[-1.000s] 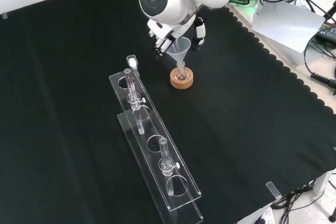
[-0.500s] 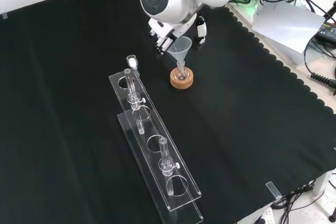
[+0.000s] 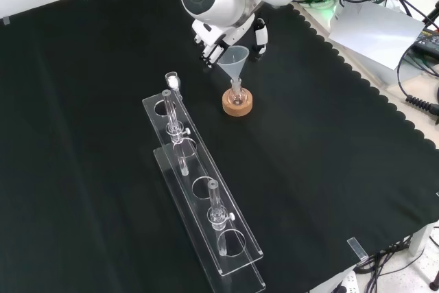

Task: Place the funnel on the round-bottom flask.

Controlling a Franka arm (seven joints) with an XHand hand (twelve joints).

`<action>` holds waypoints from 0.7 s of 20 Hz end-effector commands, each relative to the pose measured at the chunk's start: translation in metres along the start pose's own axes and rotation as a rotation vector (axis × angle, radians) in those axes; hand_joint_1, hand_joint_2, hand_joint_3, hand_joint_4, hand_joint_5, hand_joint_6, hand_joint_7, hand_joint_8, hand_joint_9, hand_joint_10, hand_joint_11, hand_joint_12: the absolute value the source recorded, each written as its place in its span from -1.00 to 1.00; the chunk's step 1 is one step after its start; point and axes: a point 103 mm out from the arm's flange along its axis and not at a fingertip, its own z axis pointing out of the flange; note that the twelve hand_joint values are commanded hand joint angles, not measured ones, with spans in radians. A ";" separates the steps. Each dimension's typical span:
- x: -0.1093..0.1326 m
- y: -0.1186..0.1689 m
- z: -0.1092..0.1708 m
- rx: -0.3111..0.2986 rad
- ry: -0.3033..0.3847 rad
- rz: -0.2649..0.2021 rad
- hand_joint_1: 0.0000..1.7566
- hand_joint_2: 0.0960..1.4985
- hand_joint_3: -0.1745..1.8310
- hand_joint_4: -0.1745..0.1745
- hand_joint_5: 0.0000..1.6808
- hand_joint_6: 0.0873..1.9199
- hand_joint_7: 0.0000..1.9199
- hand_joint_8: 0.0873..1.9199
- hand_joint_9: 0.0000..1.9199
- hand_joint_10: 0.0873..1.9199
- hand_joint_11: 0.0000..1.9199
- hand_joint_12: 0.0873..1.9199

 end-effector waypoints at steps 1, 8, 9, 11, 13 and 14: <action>0.002 -0.003 -0.003 -0.026 0.009 -0.009 -0.18 -0.26 -0.20 -0.38 -0.58 -1.00 -0.74 -0.29 -0.30 -0.34 -0.60 0.36; 0.007 -0.007 -0.007 0.012 0.010 -0.035 -0.28 -0.29 -0.26 -0.35 -0.67 -1.00 -0.83 -0.31 -0.43 -0.35 -0.67 0.38; 0.007 -0.007 -0.007 0.025 0.011 -0.038 -0.30 -0.29 -0.28 -0.34 -0.71 -1.00 -0.88 -0.32 -0.50 -0.34 -0.71 0.40; 0.007 -0.008 -0.006 0.054 0.010 -0.041 -0.34 -0.29 -0.35 -0.32 -0.80 -1.00 -0.96 -0.36 -0.62 -0.31 -0.79 0.43; 0.007 -0.010 -0.005 0.066 0.012 -0.043 -0.37 -0.28 -0.41 -0.29 -0.88 -1.00 -0.99 -0.51 -0.72 -0.29 -0.86 0.45; 0.006 -0.011 -0.005 0.056 0.017 -0.044 -0.38 -0.27 -0.44 -0.28 -0.91 -1.00 -1.00 -0.56 -0.75 -0.28 -0.88 0.46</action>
